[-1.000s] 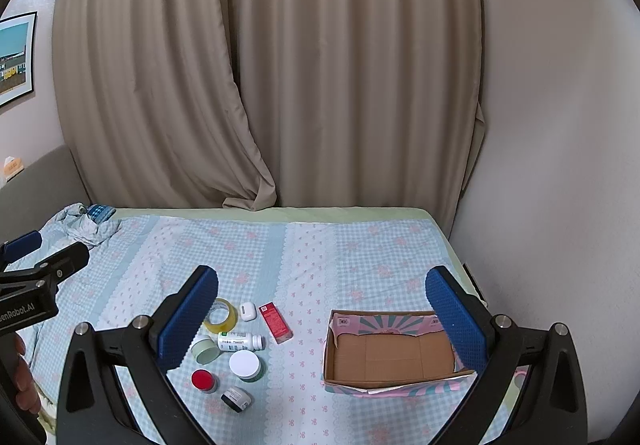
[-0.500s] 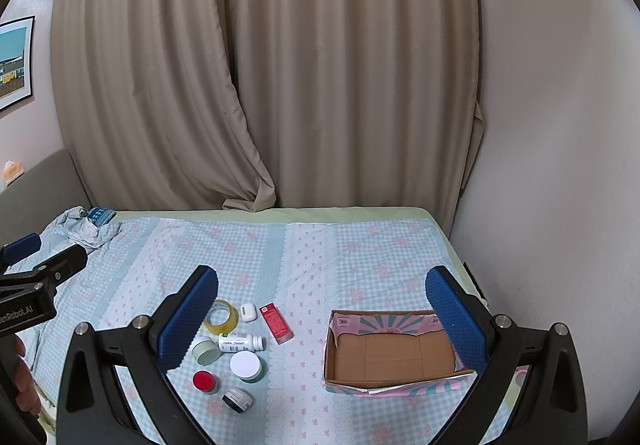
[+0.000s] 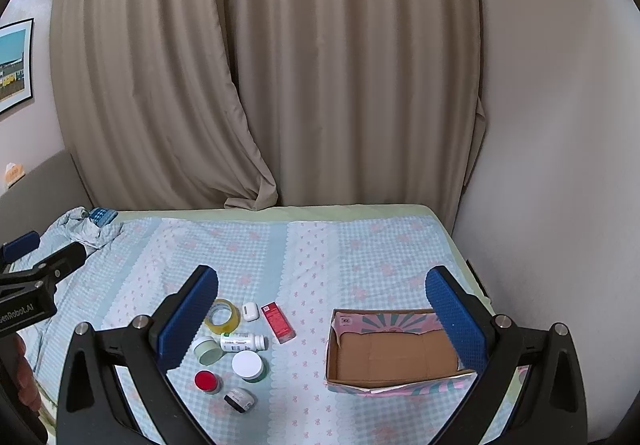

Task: Organize rigid objects

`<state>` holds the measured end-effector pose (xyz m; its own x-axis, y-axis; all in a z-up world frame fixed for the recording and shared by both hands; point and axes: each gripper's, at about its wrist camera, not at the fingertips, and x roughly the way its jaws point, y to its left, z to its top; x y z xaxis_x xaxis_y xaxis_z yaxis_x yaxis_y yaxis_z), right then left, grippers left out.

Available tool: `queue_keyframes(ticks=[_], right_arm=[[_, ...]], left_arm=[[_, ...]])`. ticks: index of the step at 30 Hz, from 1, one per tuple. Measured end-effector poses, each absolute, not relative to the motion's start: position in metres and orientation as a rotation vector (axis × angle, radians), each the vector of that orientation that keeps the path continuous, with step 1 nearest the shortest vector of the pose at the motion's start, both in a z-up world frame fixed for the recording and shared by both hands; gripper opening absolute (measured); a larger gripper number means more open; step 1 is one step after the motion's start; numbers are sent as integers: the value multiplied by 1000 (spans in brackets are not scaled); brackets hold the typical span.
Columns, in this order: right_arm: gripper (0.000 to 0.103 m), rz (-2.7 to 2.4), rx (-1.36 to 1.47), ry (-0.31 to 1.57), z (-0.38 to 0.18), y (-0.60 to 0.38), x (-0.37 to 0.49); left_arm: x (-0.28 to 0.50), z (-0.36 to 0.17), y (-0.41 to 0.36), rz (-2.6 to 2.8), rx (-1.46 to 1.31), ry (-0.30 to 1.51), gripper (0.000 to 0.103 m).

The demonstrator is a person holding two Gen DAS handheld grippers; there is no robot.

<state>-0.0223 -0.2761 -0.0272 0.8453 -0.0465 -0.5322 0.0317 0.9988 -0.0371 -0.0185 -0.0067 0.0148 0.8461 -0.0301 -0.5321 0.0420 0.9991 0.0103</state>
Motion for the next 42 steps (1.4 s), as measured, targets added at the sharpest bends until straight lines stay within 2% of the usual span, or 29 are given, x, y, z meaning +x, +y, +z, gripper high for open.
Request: queue_keyframes(ticks=[14, 20, 24, 33, 42], right_arm=[[103, -29, -66, 621, -27, -276, -18], [103, 27, -34, 634, -39, -276, -9], [103, 28, -56, 631, -59, -264, 0], [103, -59, 21, 801, -137, -214, 23], [103, -103, 71, 936, -251, -166, 62]], left_arm=[[-8, 8, -2, -37, -14, 622, 103], [5, -11, 16, -22, -6, 662, 103], [23, -45, 42, -43, 14, 738, 103], [83, -154, 99, -183, 78, 951, 103], [146, -272, 95, -331, 218, 1153, 102]])
